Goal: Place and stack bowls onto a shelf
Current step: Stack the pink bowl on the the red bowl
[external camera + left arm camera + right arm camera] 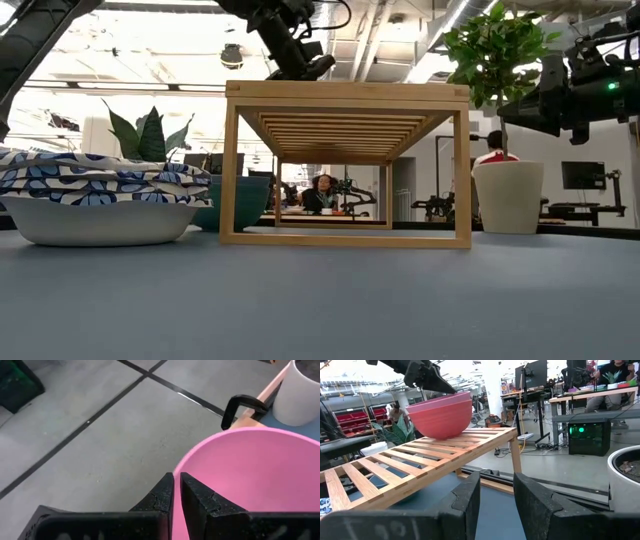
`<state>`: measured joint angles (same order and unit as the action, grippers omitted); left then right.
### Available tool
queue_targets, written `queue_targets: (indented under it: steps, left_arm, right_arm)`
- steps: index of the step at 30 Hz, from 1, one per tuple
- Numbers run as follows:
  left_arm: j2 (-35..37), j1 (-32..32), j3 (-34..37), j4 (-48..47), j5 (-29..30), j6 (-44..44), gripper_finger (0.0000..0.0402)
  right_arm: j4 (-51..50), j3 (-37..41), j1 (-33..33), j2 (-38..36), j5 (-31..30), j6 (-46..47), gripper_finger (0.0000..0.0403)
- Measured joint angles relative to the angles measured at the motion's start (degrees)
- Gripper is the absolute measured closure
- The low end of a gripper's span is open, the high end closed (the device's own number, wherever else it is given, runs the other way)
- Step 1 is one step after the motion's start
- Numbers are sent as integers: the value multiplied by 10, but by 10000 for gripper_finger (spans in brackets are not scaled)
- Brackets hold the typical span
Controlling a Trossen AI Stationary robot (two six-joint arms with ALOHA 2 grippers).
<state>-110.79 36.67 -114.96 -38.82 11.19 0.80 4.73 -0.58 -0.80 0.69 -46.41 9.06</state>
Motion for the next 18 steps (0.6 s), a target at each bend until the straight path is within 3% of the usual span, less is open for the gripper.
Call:
queue_targets:
  steps: [12, 18]
  left_arm:
    - [2, 2, 0, 2, 59, 5, 381]
    - [-9, 3, -1, -26, 59, 2, 381]
  right_arm:
    - [0, 0, 0, 0, 0, 1, 259]
    - [0, 0, 0, 0, 0, 1, 259]
